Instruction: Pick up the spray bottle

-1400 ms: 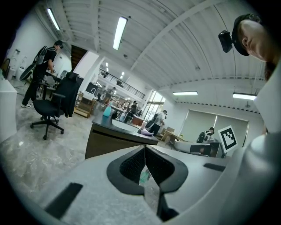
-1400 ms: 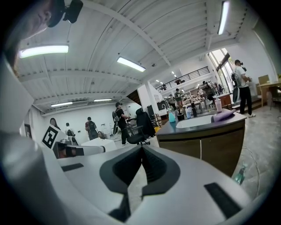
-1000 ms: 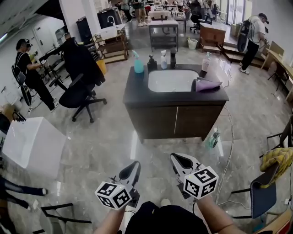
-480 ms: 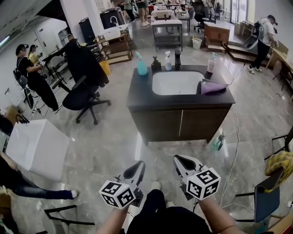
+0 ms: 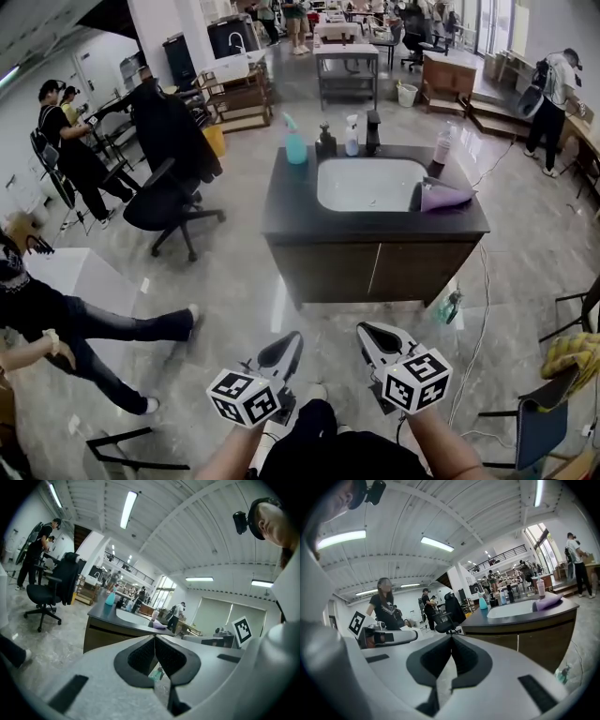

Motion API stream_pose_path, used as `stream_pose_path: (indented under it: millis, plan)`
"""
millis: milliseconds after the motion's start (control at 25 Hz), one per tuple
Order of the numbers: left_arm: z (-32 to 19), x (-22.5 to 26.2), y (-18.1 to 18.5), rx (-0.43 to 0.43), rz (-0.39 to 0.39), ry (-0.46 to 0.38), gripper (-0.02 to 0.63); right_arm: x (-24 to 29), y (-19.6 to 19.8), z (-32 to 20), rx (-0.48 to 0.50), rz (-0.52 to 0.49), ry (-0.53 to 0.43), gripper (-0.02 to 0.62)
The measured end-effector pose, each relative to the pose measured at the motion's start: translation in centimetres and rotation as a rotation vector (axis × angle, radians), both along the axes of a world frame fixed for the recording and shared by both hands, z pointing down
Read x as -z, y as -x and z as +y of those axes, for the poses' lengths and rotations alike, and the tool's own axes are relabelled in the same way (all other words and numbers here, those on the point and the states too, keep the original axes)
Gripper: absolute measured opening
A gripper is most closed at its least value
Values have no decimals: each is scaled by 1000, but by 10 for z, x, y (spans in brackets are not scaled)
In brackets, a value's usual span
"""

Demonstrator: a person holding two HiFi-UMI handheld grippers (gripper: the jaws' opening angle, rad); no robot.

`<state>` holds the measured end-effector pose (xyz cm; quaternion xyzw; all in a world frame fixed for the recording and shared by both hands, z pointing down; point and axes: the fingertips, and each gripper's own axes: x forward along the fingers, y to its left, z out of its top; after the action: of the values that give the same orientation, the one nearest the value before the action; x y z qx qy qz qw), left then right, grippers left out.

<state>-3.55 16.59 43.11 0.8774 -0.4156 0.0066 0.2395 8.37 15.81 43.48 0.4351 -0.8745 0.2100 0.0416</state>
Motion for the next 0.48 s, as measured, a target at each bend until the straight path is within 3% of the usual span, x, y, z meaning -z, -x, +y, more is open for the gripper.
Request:
stream_pose_path:
  millis: [480]
  plan:
    - [-71, 1, 25, -9, 10, 12, 8, 2, 23, -65, -19, 18, 12, 7]
